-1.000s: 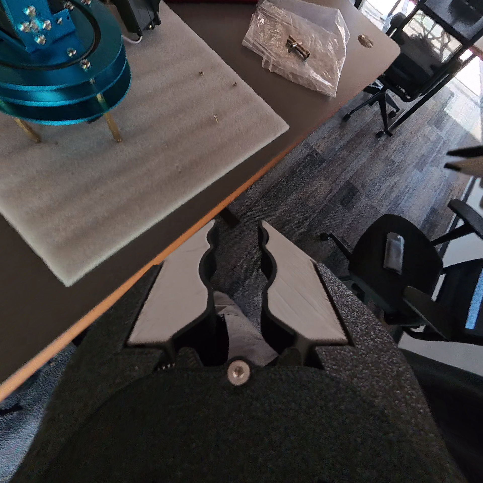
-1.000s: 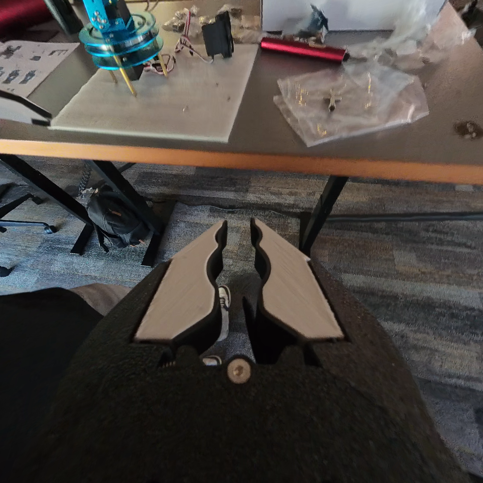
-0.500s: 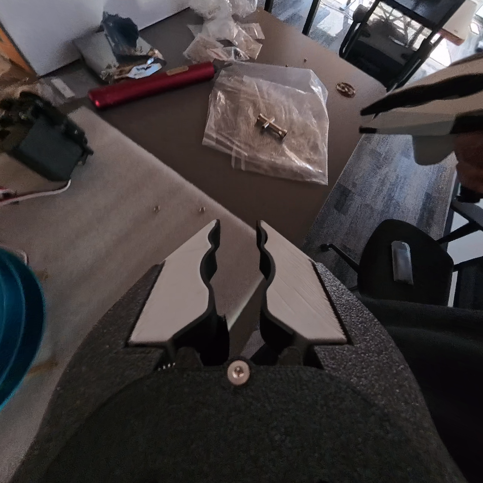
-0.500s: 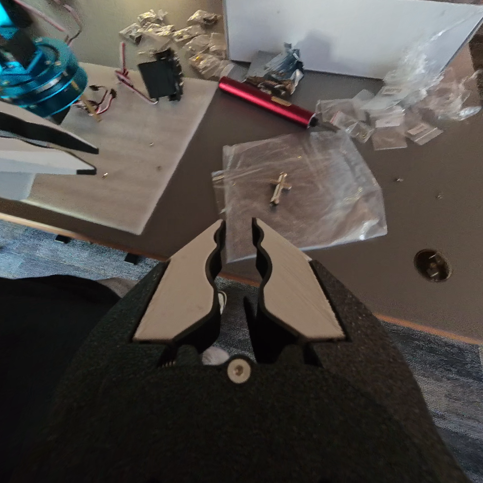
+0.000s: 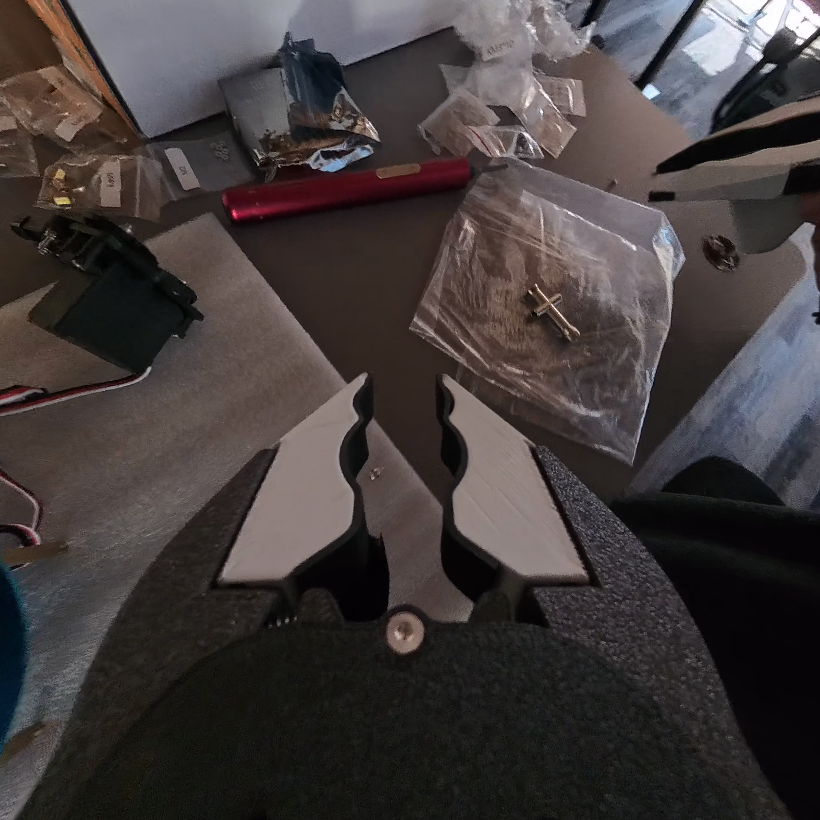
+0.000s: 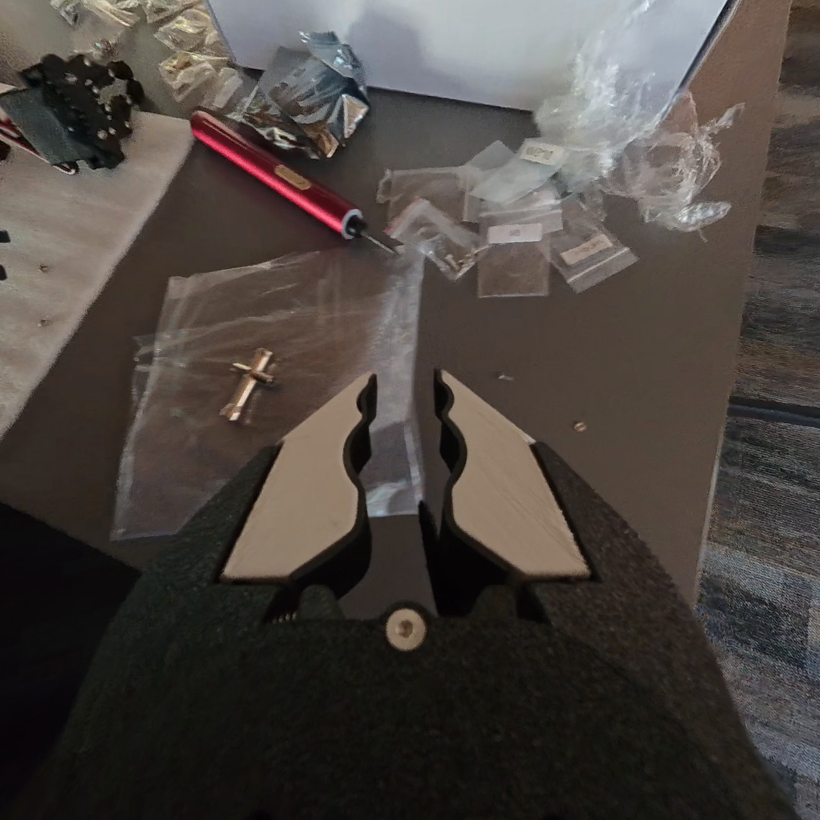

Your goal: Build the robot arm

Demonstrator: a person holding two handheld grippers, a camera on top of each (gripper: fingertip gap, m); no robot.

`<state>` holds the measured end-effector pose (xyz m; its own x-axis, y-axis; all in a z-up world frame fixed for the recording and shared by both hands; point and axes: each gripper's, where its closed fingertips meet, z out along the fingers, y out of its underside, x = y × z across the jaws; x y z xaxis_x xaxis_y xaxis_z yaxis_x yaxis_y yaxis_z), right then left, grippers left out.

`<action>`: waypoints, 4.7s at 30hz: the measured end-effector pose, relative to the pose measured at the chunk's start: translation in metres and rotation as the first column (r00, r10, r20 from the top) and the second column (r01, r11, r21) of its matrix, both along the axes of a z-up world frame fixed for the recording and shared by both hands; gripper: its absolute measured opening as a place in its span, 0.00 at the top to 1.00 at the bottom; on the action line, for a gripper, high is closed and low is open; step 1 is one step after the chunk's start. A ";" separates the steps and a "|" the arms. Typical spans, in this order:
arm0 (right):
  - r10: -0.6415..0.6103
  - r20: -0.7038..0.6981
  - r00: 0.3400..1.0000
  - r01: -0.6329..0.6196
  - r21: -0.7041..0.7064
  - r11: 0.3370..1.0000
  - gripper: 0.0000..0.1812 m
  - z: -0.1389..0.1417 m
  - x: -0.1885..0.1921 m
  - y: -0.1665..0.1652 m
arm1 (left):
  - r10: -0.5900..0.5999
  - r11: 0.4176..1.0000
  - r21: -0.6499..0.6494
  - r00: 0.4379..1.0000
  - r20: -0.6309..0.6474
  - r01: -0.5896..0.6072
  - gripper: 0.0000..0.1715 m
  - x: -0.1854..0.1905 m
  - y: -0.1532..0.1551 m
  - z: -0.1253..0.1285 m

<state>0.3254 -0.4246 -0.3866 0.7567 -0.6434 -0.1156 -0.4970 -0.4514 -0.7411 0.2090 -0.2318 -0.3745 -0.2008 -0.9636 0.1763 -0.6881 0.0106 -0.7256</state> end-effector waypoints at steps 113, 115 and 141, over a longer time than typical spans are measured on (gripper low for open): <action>0.646 0.449 0.617 -0.779 0.229 0.584 1.00 0.224 -0.022 0.039 | 0.549 0.836 -0.119 0.812 0.198 -0.536 0.94 -0.032 -0.020 0.062; 0.749 0.413 0.518 -0.848 0.135 0.512 1.00 0.184 -0.062 0.044 | 0.553 0.833 -0.111 0.806 0.208 -0.543 0.94 -0.034 -0.020 0.065; 0.779 -0.072 0.623 -0.775 -0.190 0.602 0.78 -0.042 0.038 0.156 | 0.368 0.922 0.141 0.929 -0.029 -0.360 0.94 0.014 -0.092 -0.052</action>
<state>0.3633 -0.2686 -0.4286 0.9823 0.1818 -0.0452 0.1180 -0.7879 -0.6044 0.2226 -0.3236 -0.4267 0.1744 -0.9837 0.0446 -0.7003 -0.1557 -0.6967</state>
